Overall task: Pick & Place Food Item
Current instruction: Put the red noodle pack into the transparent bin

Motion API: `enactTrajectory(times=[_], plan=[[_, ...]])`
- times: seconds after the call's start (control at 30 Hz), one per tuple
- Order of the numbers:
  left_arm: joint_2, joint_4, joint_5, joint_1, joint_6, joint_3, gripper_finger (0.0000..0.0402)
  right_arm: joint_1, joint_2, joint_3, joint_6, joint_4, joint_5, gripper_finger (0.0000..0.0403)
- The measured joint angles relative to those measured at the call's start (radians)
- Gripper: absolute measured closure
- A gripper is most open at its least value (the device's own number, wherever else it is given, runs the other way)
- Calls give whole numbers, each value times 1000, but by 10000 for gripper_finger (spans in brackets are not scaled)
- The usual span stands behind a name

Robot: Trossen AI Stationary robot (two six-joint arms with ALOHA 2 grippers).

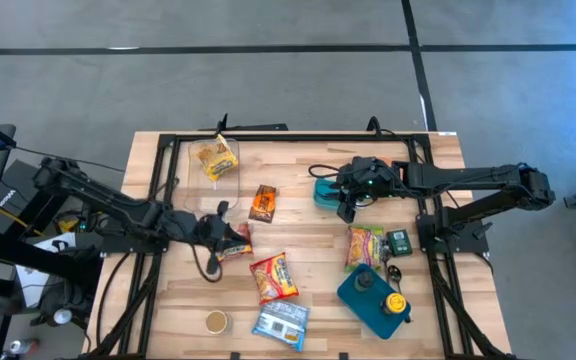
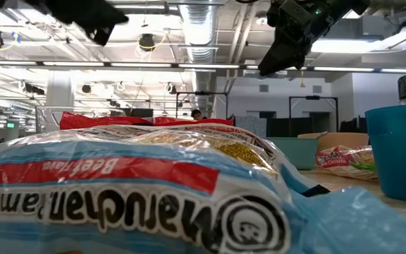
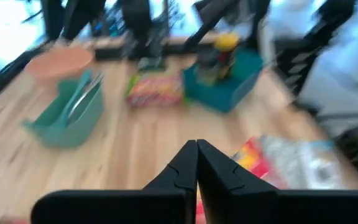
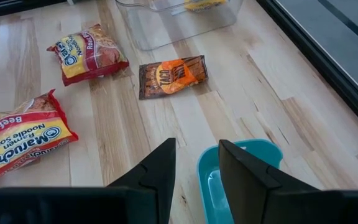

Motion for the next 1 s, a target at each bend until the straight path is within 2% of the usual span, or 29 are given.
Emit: enactTrajectory(times=[0.13, 0.4, 0.6, 0.7, 0.8, 1.0], plan=[[63, -28, -138, -43, 0, 0, 401, 0, 0, 0, 0, -3, 0, 288], [123, -117, -314, -149, -4, 0, 401, 0, 0, 0, 0, -4, 0, 288], [122, -247, -426, -213, -145, 0, 401, 0, 0, 0, 1, -6, 0, 288], [122, -360, -412, -226, -261, 0, 401, 0, 0, 0, 3, -10, 0, 288], [122, -457, -354, -236, -347, 0, 402, 0, 0, 0, 3, -11, 0, 288], [122, -506, -256, -277, -360, 0, 402, 0, 0, 0, 10, -11, 0, 288]])
